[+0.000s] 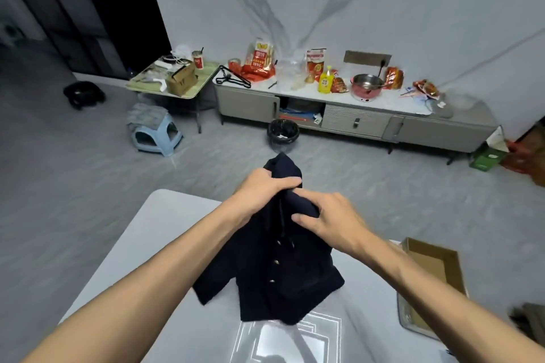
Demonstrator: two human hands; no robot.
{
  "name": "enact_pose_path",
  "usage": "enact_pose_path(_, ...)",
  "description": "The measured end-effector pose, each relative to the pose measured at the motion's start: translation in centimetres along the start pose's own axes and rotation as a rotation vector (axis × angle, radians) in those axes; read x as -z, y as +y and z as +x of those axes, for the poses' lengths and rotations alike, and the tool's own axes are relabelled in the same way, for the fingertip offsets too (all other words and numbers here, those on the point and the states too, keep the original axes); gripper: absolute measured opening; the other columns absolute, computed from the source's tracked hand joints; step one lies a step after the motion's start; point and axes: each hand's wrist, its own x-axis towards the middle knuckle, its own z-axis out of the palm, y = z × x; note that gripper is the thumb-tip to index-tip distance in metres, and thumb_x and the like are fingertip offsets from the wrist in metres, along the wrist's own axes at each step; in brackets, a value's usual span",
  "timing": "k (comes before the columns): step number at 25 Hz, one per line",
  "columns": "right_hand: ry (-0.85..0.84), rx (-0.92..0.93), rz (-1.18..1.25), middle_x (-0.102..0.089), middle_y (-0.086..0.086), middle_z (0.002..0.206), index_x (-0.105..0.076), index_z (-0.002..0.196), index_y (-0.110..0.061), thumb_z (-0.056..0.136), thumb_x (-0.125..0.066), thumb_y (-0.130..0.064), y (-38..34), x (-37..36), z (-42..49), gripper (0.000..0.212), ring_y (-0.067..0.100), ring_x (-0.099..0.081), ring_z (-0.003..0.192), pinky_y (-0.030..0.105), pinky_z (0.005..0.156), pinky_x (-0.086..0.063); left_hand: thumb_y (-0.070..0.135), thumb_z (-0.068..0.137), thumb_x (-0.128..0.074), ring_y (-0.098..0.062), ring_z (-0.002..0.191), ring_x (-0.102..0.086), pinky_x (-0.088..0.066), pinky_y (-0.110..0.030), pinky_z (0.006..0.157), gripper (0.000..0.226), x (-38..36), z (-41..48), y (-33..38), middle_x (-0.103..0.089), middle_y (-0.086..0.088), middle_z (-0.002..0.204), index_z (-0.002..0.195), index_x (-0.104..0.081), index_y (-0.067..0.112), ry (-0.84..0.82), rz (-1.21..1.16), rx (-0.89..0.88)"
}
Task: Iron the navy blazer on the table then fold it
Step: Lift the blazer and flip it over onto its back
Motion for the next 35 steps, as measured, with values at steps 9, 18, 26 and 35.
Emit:
enact_pose_path(9, 0.076, 0.020, 0.467, -0.068, -0.005, 0.107, -0.065, 0.121, -0.031, 0.094, -0.061, -0.021, -1.0, 8.2, -4.9, 0.028, 0.010, -0.064, 0.091, 0.026, 0.082, -0.050, 0.028, 0.069, -0.046, -0.016, 0.071, -0.039, -0.029, -0.040, 0.067, 0.027, 1.3, -3.0, 8.2, -0.044, -0.003, 0.077, 0.077, -0.043, 0.002, -0.142, 0.417, -0.403)
enact_pose_path(18, -0.136, 0.166, 0.276, -0.052, -0.008, 0.128, -0.050, 0.133, -0.035, 0.089, -0.060, 0.006, -2.1, 15.9, 2.3, 0.061, 0.009, -0.056, 0.109, 0.017, 0.092, -0.048, 0.019, 0.073, -0.047, -0.014, 0.090, -0.047, -0.035, -0.038, 0.084, 0.043, 4.3, -4.5, 13.9, -0.055, -0.004, 0.095, 0.107, -0.052, -0.007, -0.475, 0.526, -0.559)
enact_pose_path(26, -0.353, 0.149, 0.337, -0.064, 0.011, 0.123, -0.060, 0.122, -0.005, 0.087, -0.064, -0.008, -2.8, 12.8, 4.7, 0.035, 0.016, -0.059, 0.113, 0.040, 0.106, -0.043, 0.007, 0.081, -0.044, -0.014, 0.103, -0.059, -0.044, -0.028, 0.097, 0.034, 5.8, -7.0, 14.7, -0.066, -0.011, 0.108, 0.106, -0.064, -0.004, -0.546, 0.423, -0.548)
enact_pose_path(35, 0.249, 0.068, 0.174, -0.065, 0.004, 0.091, -0.058, 0.088, -0.013, 0.095, -0.057, -0.027, -1.8, 15.8, 5.5, 0.015, 0.020, -0.059, 0.087, 0.029, 0.077, -0.043, 0.002, 0.097, -0.036, -0.004, 0.082, -0.057, -0.048, -0.016, 0.062, 0.033, 11.3, -4.9, 11.3, -0.062, 0.006, 0.096, 0.116, -0.051, 0.024, -0.070, 0.271, -0.426)
